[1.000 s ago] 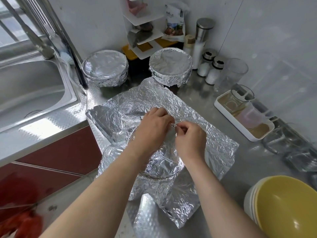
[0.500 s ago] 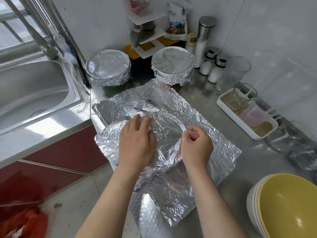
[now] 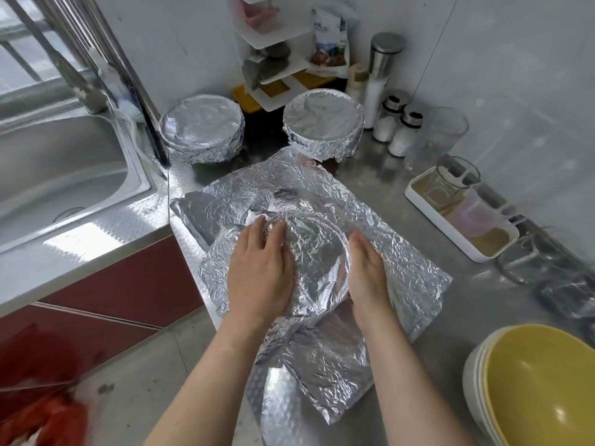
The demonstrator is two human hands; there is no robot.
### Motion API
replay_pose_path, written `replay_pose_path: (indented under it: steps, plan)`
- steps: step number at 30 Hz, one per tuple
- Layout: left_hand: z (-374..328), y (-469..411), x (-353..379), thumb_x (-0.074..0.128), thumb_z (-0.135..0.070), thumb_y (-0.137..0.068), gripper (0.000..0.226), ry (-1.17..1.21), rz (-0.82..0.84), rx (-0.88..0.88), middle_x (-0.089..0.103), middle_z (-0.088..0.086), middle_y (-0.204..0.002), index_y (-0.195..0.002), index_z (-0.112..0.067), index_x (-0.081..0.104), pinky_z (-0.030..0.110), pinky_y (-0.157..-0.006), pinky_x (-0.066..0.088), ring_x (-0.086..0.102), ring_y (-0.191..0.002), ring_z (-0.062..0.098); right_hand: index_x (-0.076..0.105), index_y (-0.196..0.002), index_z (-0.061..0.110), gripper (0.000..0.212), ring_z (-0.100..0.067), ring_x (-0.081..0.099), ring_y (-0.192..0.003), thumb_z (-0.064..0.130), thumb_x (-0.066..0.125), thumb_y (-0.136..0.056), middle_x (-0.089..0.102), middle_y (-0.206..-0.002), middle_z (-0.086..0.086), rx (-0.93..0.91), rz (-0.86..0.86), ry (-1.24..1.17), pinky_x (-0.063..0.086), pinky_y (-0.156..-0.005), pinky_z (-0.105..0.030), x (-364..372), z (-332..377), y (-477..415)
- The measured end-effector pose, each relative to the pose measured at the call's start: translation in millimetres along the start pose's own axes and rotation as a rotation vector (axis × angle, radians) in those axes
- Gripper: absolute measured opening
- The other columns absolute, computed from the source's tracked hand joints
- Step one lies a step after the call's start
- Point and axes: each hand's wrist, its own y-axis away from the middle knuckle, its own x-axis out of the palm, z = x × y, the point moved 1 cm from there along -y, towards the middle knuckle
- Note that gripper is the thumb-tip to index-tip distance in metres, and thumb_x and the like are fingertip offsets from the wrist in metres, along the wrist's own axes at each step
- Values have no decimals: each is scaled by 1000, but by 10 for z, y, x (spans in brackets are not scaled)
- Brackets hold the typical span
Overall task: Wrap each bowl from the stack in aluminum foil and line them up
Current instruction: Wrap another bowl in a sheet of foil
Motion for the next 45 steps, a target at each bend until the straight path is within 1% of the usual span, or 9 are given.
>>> replay_pose_path:
  steps: [3,7,11,14,21,35,38,42,45]
  plan:
    - [-5,2,11,30,-37,-96,52,-15,-1,-8,38,15,-151,-141,-18,48,45,-113,27,32,-137,37,36,-148,25,45,-8,45,-129,35,34,-105,45,-145,6,-92,35,116,37,-109,-29,49,-36,-34]
    - [4,0,29,32,-37,-95,49,-26,-6,-3,40,15,-149,-138,-20,50,46,-110,31,35,-135,37,51,-135,26,39,-1,48,-89,40,34,-103,50,-99,17,-112,48,185,41,-92,-30,41,-127,-116]
    - [15,4,-4,31,-35,-94,48,-2,2,-3,41,13,-148,-134,-23,53,46,-107,34,35,-134,35,56,-134,17,36,-14,54,-118,30,45,-102,59,-127,2,-266,-99,350,45,-99,-28,-2,-35,-105]
    - [11,26,-24,32,-30,-95,45,62,-22,9,45,10,-145,-132,-20,56,43,-107,34,37,-132,31,71,-113,14,23,-20,60,-103,20,58,-96,66,-112,-1,-495,-234,558,44,-83,-22,-7,139,-170]
    - [44,40,4,40,-18,-95,41,208,-127,11,55,11,-136,-130,-8,58,29,-106,29,46,-125,27,74,-103,9,17,-11,56,-82,17,63,-93,66,-98,-2,-557,-99,734,36,-69,-3,113,266,-377]
    - [34,32,50,46,-20,-96,38,222,-137,-15,56,11,-135,-128,-5,60,26,-104,30,48,-125,26,74,-96,9,11,-4,59,-72,6,66,-89,67,-82,4,-443,-8,539,41,-61,0,103,263,-467]
    - [47,40,25,44,-17,-98,37,254,-128,-21,54,10,-138,-130,-5,58,25,-104,29,46,-127,25,73,-103,14,15,-1,59,-69,12,64,-91,68,-88,7,-429,45,466,47,-68,-12,64,225,-458]
    - [84,103,-44,49,-9,-95,38,252,-133,-54,49,8,-142,-132,-10,58,30,-106,31,42,-132,25,60,-130,21,31,-1,58,-111,24,50,-101,61,-127,13,-203,-4,-4,44,-93,-14,-139,59,-283]
    - [45,110,-77,48,-18,-97,40,245,-73,-97,42,9,-149,-136,-18,54,35,-111,26,34,-137,26,68,-117,34,26,-6,55,-121,27,49,-100,63,-126,16,-13,-93,-272,42,-107,-34,-203,-190,-138]
